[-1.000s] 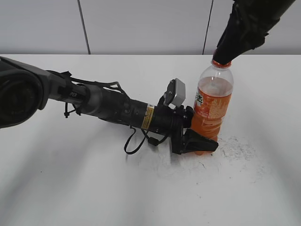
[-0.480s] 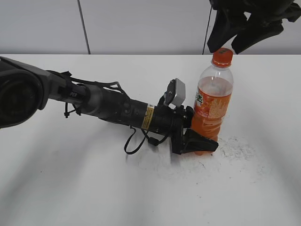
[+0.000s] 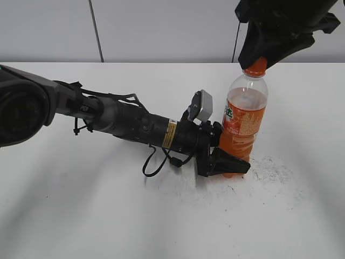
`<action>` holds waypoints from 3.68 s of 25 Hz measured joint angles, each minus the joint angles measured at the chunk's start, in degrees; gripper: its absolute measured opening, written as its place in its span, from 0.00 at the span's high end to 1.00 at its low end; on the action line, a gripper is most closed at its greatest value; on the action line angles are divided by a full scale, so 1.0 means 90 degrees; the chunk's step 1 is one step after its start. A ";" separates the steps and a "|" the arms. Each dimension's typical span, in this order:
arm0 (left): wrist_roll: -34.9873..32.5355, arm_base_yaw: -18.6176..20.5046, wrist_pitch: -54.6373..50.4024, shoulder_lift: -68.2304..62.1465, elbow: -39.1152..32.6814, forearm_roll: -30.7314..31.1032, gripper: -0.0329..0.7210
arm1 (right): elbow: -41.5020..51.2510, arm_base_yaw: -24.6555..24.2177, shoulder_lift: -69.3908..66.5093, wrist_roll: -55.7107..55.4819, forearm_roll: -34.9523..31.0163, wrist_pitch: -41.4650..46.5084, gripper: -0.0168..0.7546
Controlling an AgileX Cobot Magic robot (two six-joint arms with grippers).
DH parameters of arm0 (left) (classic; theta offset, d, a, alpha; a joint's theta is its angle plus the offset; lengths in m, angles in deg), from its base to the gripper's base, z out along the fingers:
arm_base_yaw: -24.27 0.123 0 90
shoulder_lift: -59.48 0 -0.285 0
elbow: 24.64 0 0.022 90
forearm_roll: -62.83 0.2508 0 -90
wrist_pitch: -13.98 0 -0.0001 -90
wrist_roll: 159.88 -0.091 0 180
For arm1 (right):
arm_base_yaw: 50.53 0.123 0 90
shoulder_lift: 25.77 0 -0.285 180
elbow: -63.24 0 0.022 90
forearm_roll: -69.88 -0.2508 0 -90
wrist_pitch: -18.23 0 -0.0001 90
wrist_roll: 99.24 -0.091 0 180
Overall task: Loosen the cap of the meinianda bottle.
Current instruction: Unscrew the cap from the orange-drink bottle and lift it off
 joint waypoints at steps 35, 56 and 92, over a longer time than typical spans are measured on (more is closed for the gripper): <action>-0.0005 0.0000 0.0006 0.0000 0.0000 0.0006 0.22 | -0.0007 0.0000 0.0128 0.0141 0.0022 -0.0002 0.64; 0.0047 0.0000 0.0005 0.0000 0.0000 -0.0005 0.22 | -0.0017 0.0000 0.0210 0.2487 0.0243 -0.0176 0.31; -0.0022 -0.0005 0.0032 0.0000 0.0000 0.0064 0.23 | -0.0013 0.0000 -0.0013 0.0621 -0.0177 0.0063 0.28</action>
